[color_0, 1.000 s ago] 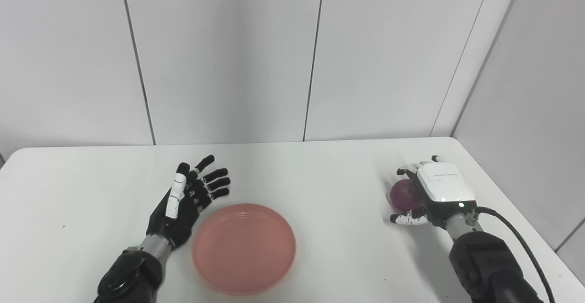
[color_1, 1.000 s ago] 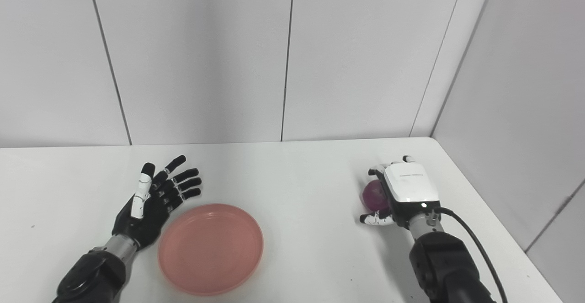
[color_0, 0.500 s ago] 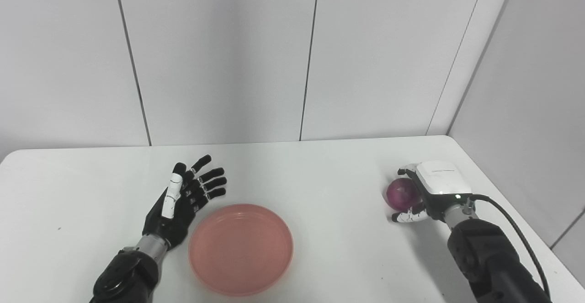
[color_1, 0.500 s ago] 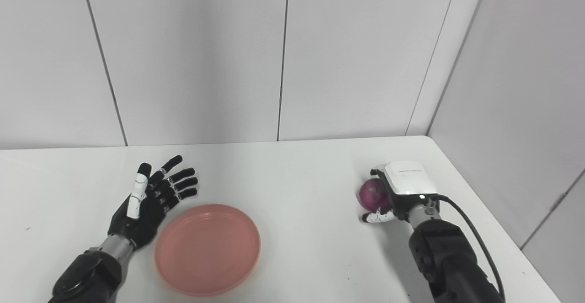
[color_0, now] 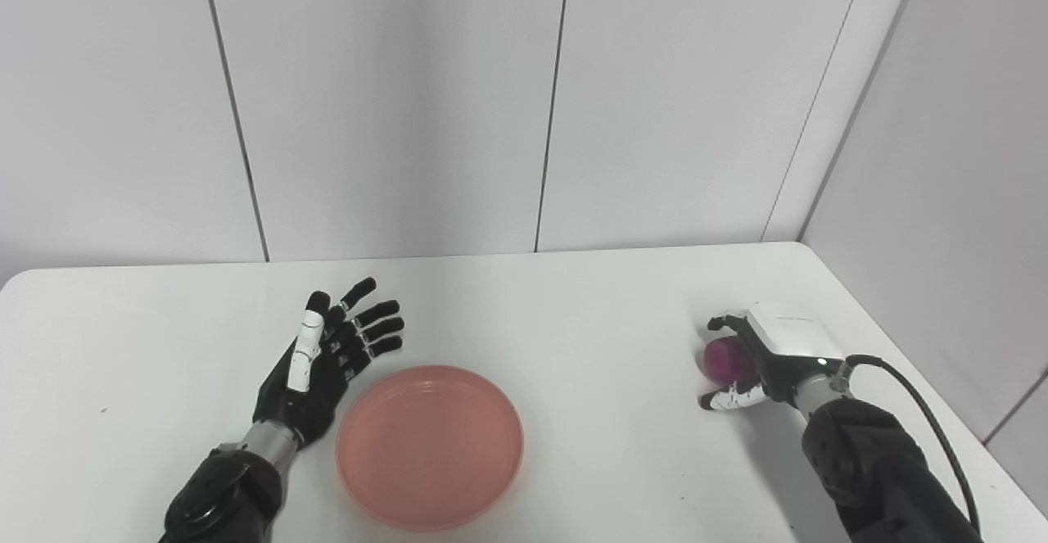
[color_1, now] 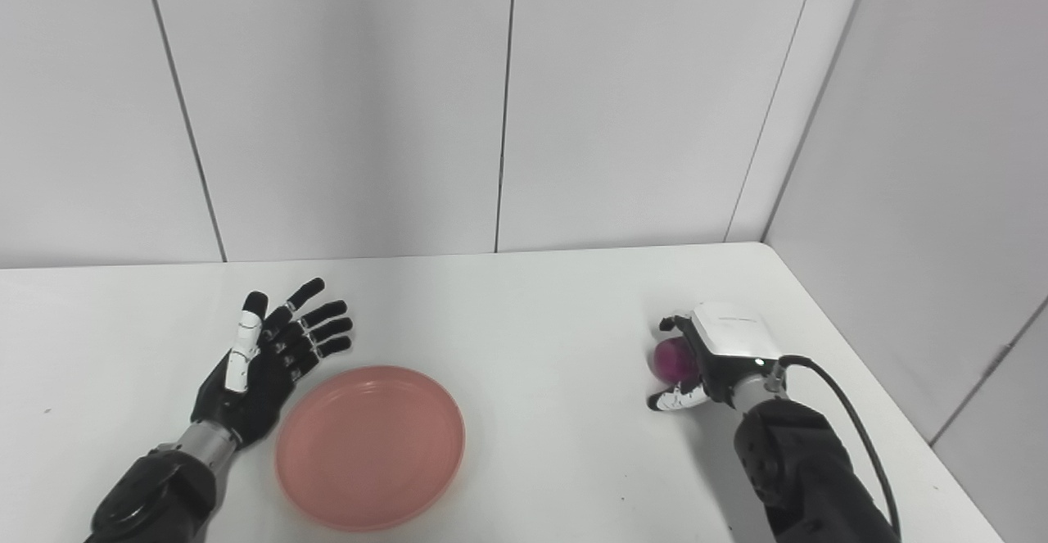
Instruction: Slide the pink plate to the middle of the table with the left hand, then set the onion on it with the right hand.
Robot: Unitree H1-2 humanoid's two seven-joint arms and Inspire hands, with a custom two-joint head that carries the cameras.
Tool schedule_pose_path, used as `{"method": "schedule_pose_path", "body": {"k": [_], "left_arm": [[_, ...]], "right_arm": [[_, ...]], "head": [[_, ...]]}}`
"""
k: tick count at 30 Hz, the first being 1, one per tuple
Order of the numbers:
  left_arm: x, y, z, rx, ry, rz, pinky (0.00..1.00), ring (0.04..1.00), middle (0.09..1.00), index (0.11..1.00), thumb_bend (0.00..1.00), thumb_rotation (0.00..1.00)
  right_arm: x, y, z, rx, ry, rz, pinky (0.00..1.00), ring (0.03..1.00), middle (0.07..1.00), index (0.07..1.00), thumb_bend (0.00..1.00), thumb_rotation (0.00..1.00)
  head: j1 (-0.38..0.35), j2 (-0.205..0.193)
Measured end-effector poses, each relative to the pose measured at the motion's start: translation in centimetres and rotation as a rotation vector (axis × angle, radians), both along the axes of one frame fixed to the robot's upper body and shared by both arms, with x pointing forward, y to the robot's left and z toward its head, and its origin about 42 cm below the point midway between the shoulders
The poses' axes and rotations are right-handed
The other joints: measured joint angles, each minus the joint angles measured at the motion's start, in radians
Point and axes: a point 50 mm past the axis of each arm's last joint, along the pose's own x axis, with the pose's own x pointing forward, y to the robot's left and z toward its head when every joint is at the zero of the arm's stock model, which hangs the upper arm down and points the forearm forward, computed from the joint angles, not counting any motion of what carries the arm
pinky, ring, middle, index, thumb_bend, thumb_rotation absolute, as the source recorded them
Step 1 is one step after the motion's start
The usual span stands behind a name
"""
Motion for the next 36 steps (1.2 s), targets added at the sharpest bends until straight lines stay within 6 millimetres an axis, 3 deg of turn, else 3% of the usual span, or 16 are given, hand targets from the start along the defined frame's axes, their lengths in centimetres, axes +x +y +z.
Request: {"method": "schedule_pose_path", "body": {"k": [5,15,21,22,23,27,36], "left_arm": [[0.0,0.0,0.0,0.001,0.001,0.001,0.76,0.771,0.781,0.872,0.76,0.88],[0.1,0.1,0.0,0.002,0.002,0.001,0.75,0.771,0.770,0.860,0.77,0.86],[0.1,0.0,0.0,0.004,0.001,-0.002,0.75,0.768,0.762,0.855,0.78,0.86],[0.1,0.0,0.1,0.005,0.001,-0.003,0.75,0.770,0.764,0.857,0.78,0.86],[0.2,-0.1,0.1,0.006,0.000,-0.005,0.76,0.771,0.764,0.859,0.78,0.86],[0.2,0.0,0.2,0.009,-0.002,-0.006,0.76,0.773,0.766,0.860,0.78,0.87],[0.3,0.0,0.2,0.011,-0.004,-0.008,0.77,0.775,0.770,0.866,0.78,0.87]], "right_arm": [[0.2,-0.2,-0.3,0.015,-0.013,-0.008,0.52,0.701,0.794,0.785,0.90,0.25],[0.5,-0.2,-0.3,0.026,0.008,0.005,0.49,0.598,0.664,0.719,0.82,0.22],[1.1,-0.3,0.4,0.018,0.075,-0.013,0.37,0.459,0.527,0.654,0.77,0.13],[1.2,-0.3,0.5,0.019,0.071,-0.016,0.36,0.451,0.506,0.636,0.67,0.07],[1.3,-0.3,0.7,0.018,0.069,-0.020,0.36,0.449,0.462,0.560,0.57,0.02],[1.4,-0.5,0.6,0.023,0.080,-0.019,0.39,0.486,0.513,0.474,0.53,0.00],[1.7,-0.7,0.8,0.029,0.107,-0.017,0.29,0.374,0.445,0.511,0.53,0.00]], "head": [[0.005,0.005],[0.002,0.005],[-0.002,0.008],[-0.002,0.008],[-0.002,0.009],[-0.002,0.012],[0.000,0.012]]}}
